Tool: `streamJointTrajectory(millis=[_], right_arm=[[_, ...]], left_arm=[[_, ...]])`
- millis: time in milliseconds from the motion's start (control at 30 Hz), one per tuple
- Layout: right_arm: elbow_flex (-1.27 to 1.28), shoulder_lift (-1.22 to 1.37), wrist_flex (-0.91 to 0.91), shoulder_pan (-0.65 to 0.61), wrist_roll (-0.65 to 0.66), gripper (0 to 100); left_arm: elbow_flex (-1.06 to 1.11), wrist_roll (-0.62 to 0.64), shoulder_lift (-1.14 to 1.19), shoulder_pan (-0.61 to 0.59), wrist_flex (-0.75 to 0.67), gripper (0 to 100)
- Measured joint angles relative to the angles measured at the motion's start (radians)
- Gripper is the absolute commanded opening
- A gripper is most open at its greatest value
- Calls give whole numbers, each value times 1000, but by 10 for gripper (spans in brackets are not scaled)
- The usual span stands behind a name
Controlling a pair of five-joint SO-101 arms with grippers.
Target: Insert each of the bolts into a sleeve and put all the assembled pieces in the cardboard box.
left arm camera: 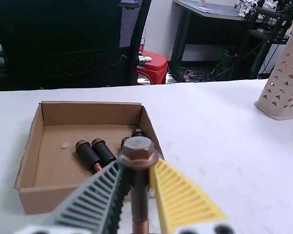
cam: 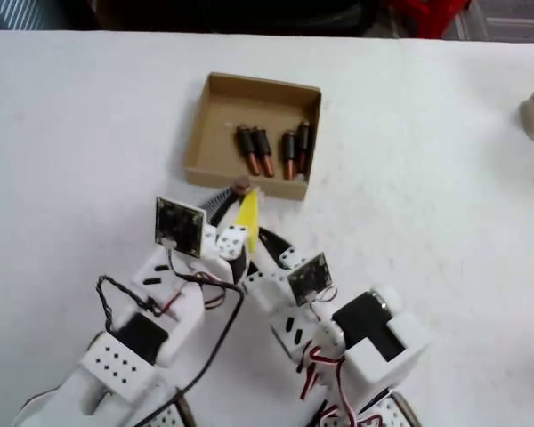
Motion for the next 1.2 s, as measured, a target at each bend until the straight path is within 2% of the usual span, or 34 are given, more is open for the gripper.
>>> streamJointTrajectory(millis=[400,667,967,1067,1200], right_arm=[[0,0,-8,0,0,17],[0,0,-9,2,0,17],[0,0,-9,2,0,17],[0,0,-9,0,0,16],[0,0,-9,12,0,16]], left_arm=[[0,6,6,-8,-15,24],[-52,8,198,-15,-87,24],[-58,8,213,-29,-89,24],[-60,8,213,-55,-61,24],[-61,-11,213,-63,51,24]])
